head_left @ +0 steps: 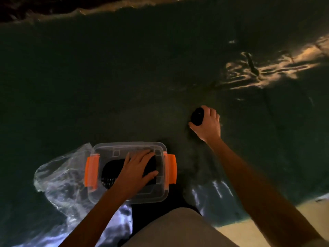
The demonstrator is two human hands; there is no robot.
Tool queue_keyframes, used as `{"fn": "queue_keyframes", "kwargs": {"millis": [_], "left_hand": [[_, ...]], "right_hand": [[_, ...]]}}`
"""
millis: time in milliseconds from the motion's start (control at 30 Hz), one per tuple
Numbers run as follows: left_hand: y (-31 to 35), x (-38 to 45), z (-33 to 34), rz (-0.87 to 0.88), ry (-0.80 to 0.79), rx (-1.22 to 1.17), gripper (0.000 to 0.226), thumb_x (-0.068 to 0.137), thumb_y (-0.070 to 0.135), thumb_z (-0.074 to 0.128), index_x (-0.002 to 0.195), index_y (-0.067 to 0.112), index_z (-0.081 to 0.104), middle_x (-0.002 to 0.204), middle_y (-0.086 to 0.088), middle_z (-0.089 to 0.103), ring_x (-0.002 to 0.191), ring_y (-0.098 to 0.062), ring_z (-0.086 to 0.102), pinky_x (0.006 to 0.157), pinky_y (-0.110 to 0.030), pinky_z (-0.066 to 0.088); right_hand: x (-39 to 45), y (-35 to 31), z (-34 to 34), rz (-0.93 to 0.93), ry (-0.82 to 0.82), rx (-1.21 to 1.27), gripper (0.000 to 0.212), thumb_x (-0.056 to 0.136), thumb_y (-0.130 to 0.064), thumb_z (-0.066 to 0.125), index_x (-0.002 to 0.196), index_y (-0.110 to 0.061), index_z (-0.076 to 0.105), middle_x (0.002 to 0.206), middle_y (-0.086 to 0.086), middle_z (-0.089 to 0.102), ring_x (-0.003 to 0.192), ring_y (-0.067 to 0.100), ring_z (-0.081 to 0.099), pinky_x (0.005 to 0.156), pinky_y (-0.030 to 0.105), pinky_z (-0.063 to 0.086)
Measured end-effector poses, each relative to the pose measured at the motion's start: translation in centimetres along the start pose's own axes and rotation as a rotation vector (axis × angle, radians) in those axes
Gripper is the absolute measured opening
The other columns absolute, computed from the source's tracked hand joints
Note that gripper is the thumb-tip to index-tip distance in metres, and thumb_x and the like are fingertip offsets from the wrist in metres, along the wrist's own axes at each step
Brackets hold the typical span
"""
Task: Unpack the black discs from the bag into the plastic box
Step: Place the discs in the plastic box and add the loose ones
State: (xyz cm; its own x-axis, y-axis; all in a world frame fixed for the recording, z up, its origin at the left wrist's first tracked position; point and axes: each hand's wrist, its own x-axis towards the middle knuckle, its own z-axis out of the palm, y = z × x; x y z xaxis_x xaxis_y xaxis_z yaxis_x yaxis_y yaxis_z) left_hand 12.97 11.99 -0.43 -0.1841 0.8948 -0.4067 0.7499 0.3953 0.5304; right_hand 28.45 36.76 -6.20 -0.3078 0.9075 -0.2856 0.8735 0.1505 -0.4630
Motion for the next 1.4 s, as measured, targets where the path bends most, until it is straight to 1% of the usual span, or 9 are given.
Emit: {"fn": "queue_keyframes", "kwargs": {"millis": [200,333,500,633,733,900,1033,1167,1400], "left_hand": [[4.9,-1.9,-2.5,-0.042,0.364,-0.599,0.029,0.087,0.042,0.049,0.113,0.033,0.059,0.116,0.016,0.063,0.109,0.003,0.056,0.095,-0.015,0.042],[7.6,-3.1,-3.6,-0.139,0.079,-1.257,0.053,0.076,0.064,0.055,0.125,0.044,0.052,0.126,0.011,0.062,0.113,-0.008,0.061,0.083,-0.031,0.055],[8.3,-5.3,-4.1,-0.153,0.086,-1.389,0.044,0.071,0.044,0.065,0.115,0.038,0.062,0.120,0.008,0.067,0.110,-0.008,0.063,0.076,-0.019,0.054],[7.6,-6.8,-4.7,-0.198,0.153,-1.429,0.035,0.073,0.040,0.060,0.107,0.039,0.064,0.120,0.004,0.067,0.109,-0.010,0.063,0.088,-0.030,0.055],[7.4,-7.6,-5.2,-0.186,0.139,-1.384,0.041,0.069,0.045,0.061,0.110,0.042,0.059,0.123,0.003,0.061,0.112,-0.013,0.060,0.091,-0.036,0.053],[5.2,-7.2,-4.8,-0.086,0.140,-1.203,0.044,0.083,0.052,0.047,0.124,0.037,0.054,0.125,0.005,0.064,0.114,-0.009,0.060,0.086,-0.023,0.052],[0.4,-6.3,-2.8,0.058,0.318,-0.281,0.046,0.089,0.013,0.056,0.133,0.020,0.046,0.136,-0.006,0.052,0.127,-0.019,0.046,0.106,-0.030,0.033],[-2.2,-4.8,0.1,0.192,0.032,0.276,0.075,0.081,0.044,0.061,0.145,0.021,0.027,0.153,-0.005,0.029,0.142,-0.023,0.023,0.117,-0.049,0.017],[-2.4,-1.5,0.8,0.165,-0.085,0.277,0.077,0.080,0.051,0.059,0.143,0.022,0.027,0.151,-0.006,0.033,0.139,-0.025,0.027,0.115,-0.056,0.016]], "right_hand": [[-10.6,-5.1,-4.7,-0.050,0.047,0.524,0.078,0.062,-0.042,0.074,0.128,-0.032,0.035,0.132,-0.002,0.043,0.124,0.018,0.043,0.101,0.038,0.042],[-18.8,-8.8,-5.6,-0.240,-0.067,0.618,0.079,0.066,-0.041,0.069,0.137,-0.032,0.035,0.142,-0.003,0.041,0.131,0.009,0.039,0.109,0.027,0.035],[-22.5,-10.8,-3.8,-0.246,-0.198,0.607,0.077,0.078,-0.033,0.063,0.144,-0.029,0.024,0.151,-0.006,0.030,0.138,0.006,0.028,0.114,0.043,0.031],[-23.8,-11.4,-2.4,-0.375,-0.135,0.457,0.065,0.080,-0.041,0.058,0.139,-0.029,0.034,0.149,-0.003,0.034,0.132,-0.001,0.027,0.111,0.026,0.031],[-24.9,-11.8,-1.8,-0.332,-0.130,0.451,0.052,0.081,-0.034,0.062,0.129,-0.030,0.042,0.123,-0.009,0.058,0.108,-0.001,0.052,0.092,0.023,0.049],[-24.7,-12.3,-1.4,-0.239,-0.028,0.528,0.048,0.081,-0.011,0.061,0.122,-0.027,0.042,0.091,-0.037,0.053,0.082,-0.012,0.054,0.066,0.000,0.041],[-23.8,-12.6,-1.1,-0.182,-0.023,0.393,0.045,0.084,-0.006,0.055,0.127,-0.009,0.041,0.083,-0.014,0.046,0.071,0.012,0.051,0.057,0.011,0.037],[-23.5,-12.0,-0.2,-0.070,-0.064,0.353,0.035,0.087,-0.009,0.050,0.122,-0.010,0.041,0.086,-0.002,0.053,0.063,0.004,0.052,0.049,0.010,0.039],[-23.1,-12.4,1.5,-0.010,-0.052,0.207,0.058,0.089,-0.009,0.047,0.141,-0.018,0.023,0.074,-0.014,0.042,0.052,0.002,0.048,0.040,0.012,0.036]]}}
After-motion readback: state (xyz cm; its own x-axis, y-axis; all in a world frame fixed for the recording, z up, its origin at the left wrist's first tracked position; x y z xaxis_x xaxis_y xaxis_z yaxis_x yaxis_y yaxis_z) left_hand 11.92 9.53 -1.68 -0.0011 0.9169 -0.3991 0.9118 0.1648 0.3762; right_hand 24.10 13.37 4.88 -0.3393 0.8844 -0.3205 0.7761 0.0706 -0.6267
